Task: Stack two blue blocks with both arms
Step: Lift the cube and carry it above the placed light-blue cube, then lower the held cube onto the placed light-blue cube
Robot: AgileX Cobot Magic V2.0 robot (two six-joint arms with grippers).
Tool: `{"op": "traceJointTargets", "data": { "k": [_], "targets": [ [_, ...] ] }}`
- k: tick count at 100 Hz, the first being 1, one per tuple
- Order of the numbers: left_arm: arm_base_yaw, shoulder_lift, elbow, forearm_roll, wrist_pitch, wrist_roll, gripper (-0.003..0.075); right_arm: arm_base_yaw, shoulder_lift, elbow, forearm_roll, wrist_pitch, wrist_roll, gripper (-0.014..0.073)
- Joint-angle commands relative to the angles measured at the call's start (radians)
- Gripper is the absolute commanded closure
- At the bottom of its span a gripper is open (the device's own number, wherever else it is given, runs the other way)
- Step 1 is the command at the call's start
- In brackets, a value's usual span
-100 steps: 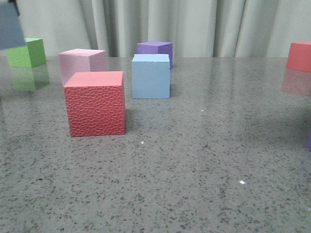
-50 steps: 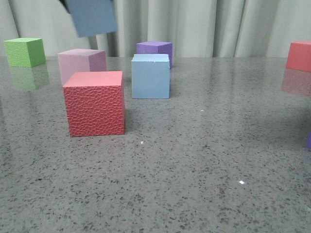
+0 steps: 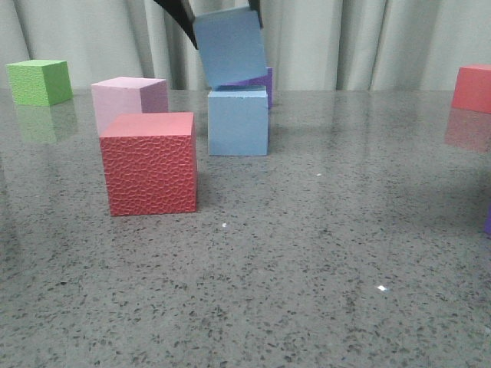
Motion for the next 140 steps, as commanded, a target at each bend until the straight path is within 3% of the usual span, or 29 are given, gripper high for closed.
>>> {"op": "traceJointTargets", "data": {
  "k": [1,75,99,140],
  "targets": [
    [-0.017,-0.053,-0.034,-0.012,0.013,0.009,0.0479,-0.004,-0.015,-0.026,-0.015,-0.053,-0.008,0.0108],
    [-0.025,-0.059,-0.034,-0.024,0.013,0.016,0.0471,-0.004,-0.015,-0.026,-0.015,-0.046,-0.008,0.0108],
    [-0.025,-0.072,-0.034,-0.013,0.013,0.016,0.0283,-0.004,-0.015,-0.026,-0.015,-0.047,-0.008,0.0108],
    [-0.023,-0.102,-0.034,0.011,0.013,0.023,0.0262,-0.004,-0.015,-0.026,-0.015,-0.047,-0.008,0.0108]
  ]
}}
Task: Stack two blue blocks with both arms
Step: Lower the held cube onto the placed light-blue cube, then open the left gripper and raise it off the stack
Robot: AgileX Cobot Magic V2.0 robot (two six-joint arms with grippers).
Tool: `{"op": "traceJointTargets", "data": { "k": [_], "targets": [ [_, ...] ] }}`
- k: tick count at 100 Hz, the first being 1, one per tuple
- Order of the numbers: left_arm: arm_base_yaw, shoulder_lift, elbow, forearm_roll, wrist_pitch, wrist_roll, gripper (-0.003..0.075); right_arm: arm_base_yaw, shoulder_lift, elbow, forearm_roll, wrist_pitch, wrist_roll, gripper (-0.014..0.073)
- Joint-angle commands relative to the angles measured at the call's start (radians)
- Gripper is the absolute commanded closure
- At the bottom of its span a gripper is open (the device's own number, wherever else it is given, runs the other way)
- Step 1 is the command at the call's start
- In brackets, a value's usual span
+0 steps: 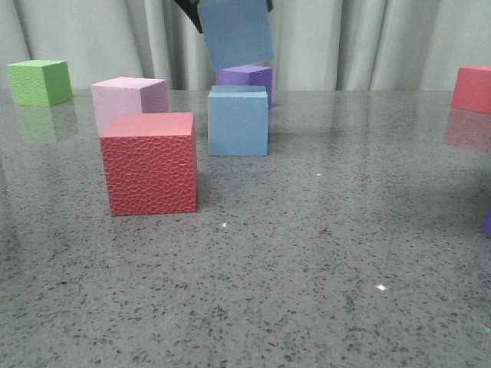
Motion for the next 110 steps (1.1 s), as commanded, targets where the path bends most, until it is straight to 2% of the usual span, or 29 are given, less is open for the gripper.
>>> {"op": "traceJointTargets", "data": {
  "k": [1,15,71,79,89,110],
  "targets": [
    [-0.004,-0.067,-0.032,0.001,0.013,0.003,0.0259,-0.004,-0.015,-0.026,-0.015,-0.057,-0.008,0.0108],
    [-0.004,-0.067,-0.032,0.001,0.013,0.003,0.0222,-0.004,-0.015,-0.026,-0.015,-0.057,-0.008,0.0108],
    [-0.002,-0.096,-0.032,0.007,0.013,0.003,0.0225,-0.004,-0.016,-0.026,-0.015,-0.057,-0.008,0.0108],
    [-0.002,-0.124,-0.032,0.047,0.013,0.014,0.0225,-0.004,-0.016,-0.026,-0.015,-0.061,-0.008,0.0108],
    [-0.013,-0.172,-0.023,0.114,0.013,0.1,0.023,-0.004,-0.016,-0.026,-0.017,-0.059,-0.008,0.0108],
    [-0.047,-0.306,0.06,0.257,0.013,0.1,0.0315,-0.004,-0.022,-0.026,-0.055,-0.065,-0.009,0.0108]
  ]
}}
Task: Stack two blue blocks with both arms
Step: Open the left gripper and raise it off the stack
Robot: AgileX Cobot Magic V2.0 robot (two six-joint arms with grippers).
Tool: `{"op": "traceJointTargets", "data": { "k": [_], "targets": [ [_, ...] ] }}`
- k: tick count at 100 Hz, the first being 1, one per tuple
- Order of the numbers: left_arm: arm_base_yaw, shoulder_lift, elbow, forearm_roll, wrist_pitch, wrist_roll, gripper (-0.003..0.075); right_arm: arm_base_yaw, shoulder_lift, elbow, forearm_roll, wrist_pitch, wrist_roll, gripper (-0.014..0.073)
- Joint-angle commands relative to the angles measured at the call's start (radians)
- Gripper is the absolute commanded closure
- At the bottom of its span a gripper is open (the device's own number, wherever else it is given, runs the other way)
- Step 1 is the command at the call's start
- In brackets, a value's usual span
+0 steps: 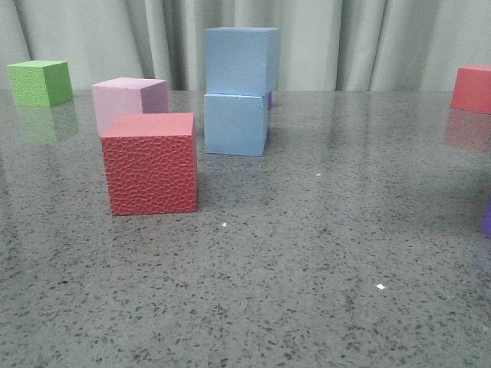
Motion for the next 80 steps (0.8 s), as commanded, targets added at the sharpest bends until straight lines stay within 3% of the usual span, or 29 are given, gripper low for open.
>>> {"op": "traceJointTargets", "data": {
  "k": [1,33,43,65,72,80],
  "targets": [
    [-0.025,-0.103,0.014,0.078,0.01,0.005,0.0321,-0.004,-0.025,-0.026,-0.025,-0.066,-0.009,0.0108],
    [-0.171,-0.328,0.284,0.434,-0.082,-0.017,0.0464,-0.004,-0.198,0.075,-0.13,-0.168,-0.009,0.0144],
    [-0.2,-0.4,0.38,0.429,-0.161,-0.025,0.0533,-0.004,-0.282,0.137,-0.171,-0.215,-0.009,0.0261],
    [-0.218,-0.585,0.61,0.401,-0.315,-0.051,0.0687,-0.004,-0.489,0.259,-0.225,-0.285,-0.009,0.0652],
    [-0.218,-0.641,0.675,0.399,-0.354,-0.051,0.0738,-0.004,-0.55,0.292,-0.23,-0.29,-0.009,0.0658],
    [-0.218,-0.7,0.742,0.397,-0.398,-0.051,0.0739,-0.004,-0.611,0.329,-0.236,-0.29,-0.009,0.0659]
  ]
}}
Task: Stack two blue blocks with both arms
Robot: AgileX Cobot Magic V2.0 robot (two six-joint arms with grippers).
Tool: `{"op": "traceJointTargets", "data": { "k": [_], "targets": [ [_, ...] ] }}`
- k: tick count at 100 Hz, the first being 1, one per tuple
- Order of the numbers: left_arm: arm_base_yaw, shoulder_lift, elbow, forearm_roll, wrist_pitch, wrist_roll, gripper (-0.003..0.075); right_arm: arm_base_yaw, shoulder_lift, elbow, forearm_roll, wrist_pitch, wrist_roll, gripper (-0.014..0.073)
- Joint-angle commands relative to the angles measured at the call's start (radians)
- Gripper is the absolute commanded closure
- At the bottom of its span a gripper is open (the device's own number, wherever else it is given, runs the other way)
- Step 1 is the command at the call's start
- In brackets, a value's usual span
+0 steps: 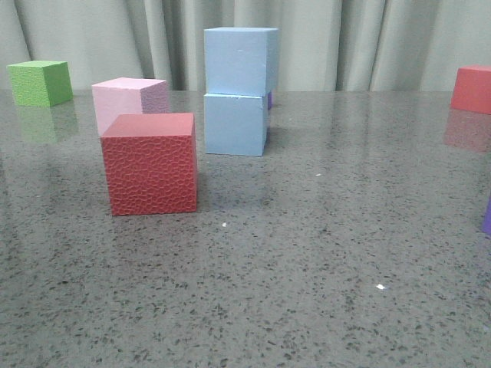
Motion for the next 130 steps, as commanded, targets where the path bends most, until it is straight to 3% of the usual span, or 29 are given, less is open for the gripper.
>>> {"op": "traceJointTargets", "data": {
  "k": [1,45,65,130],
  "targets": [
    [-0.008,-0.081,0.045,0.021,-0.117,-0.012,0.0739,-0.004,-0.055,0.016,-0.036,-0.086,-0.009,0.0659],
    [-0.008,-0.45,0.543,0.02,-0.457,-0.012,0.0739,-0.004,-0.301,0.19,-0.112,-0.122,-0.009,0.0662],
    [-0.008,-0.607,0.72,-0.01,-0.499,-0.012,0.0739,-0.004,-0.35,0.225,-0.148,-0.129,-0.009,0.0662],
    [-0.008,-0.683,0.776,-0.014,-0.488,-0.012,0.0739,-0.004,-0.35,0.225,-0.148,-0.129,-0.009,0.0662]
  ]
}}
